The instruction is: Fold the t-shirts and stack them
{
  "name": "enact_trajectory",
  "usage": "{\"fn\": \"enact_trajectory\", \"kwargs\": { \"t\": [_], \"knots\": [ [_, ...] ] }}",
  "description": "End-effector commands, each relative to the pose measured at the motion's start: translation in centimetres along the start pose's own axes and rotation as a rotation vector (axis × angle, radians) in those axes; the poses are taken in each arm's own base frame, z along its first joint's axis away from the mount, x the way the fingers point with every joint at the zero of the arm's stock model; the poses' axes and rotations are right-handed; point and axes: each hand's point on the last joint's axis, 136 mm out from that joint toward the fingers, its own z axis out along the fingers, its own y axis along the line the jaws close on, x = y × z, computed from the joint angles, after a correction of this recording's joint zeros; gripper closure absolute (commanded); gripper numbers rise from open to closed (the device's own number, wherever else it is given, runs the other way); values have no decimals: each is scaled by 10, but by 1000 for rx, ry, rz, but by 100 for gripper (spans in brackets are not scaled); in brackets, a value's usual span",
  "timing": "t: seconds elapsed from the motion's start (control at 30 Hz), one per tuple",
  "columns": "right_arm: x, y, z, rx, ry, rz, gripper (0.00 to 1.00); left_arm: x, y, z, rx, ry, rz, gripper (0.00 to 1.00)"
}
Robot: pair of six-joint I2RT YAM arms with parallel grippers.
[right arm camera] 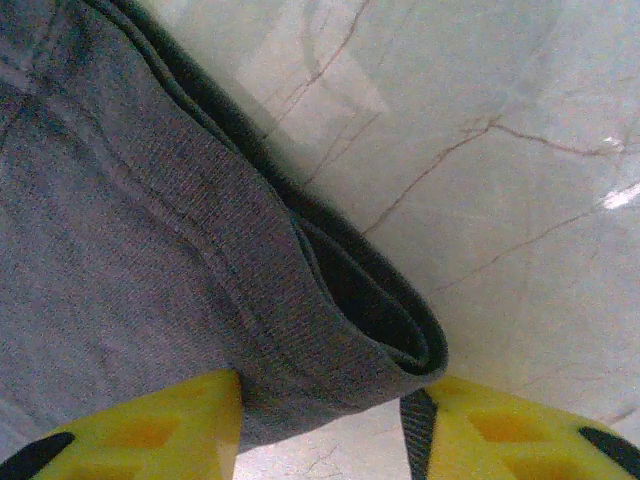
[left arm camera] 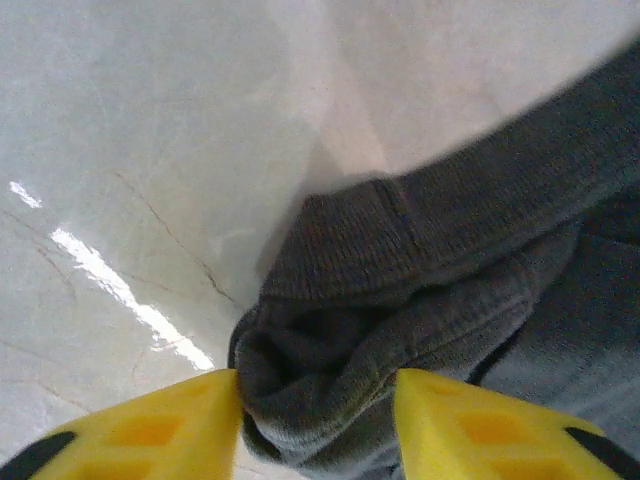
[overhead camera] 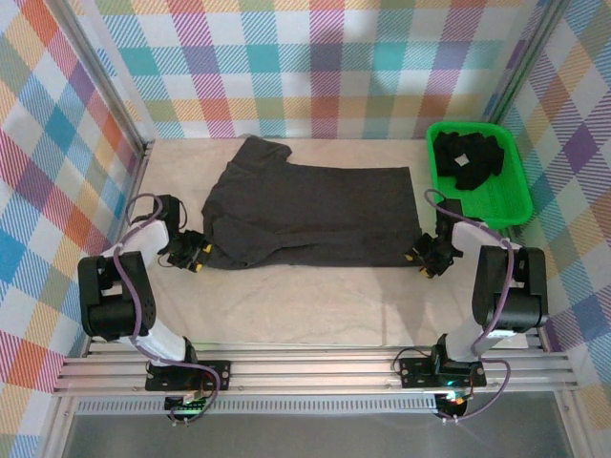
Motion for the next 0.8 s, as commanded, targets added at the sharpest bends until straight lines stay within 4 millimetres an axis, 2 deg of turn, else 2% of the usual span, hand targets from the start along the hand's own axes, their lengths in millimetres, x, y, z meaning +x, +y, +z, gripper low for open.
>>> {"fn": "enact_trajectory", "kwargs": {
  "t": [0.0, 0.07, 0.13, 0.17, 0.23, 0.33, 0.5, 0.63, 0.77],
  "knots": [
    [-13, 4, 6, -4, -24, 23, 58, -12, 8, 4, -42, -36, 10, 65],
    [-17, 4, 7, 7, -33, 28, 66, -19, 11, 2, -70, -58, 27, 83],
    [-20, 1, 7, 33, -40, 31, 82, -27, 12, -1, -91, -78, 45, 98],
    [-22, -1, 6, 46, -51, 32, 91, -32, 13, -3, -100, -88, 52, 100],
    [-25, -4, 1, 69, -78, 26, 100, -39, 13, -10, -115, -111, 72, 100],
    [-27, -9, -10, 94, -110, 12, 100, -45, 11, -23, -133, -139, 114, 100],
    [-17, -14, -23, 111, -105, 5, 100, -36, 24, -38, -174, -135, 149, 100],
    [5, -30, -31, 144, -83, 34, 100, -16, 49, -40, -222, -86, 145, 100],
    [30, -55, -40, 198, -70, 90, 100, 8, 74, -34, -257, -30, 149, 100]
  ]
}}
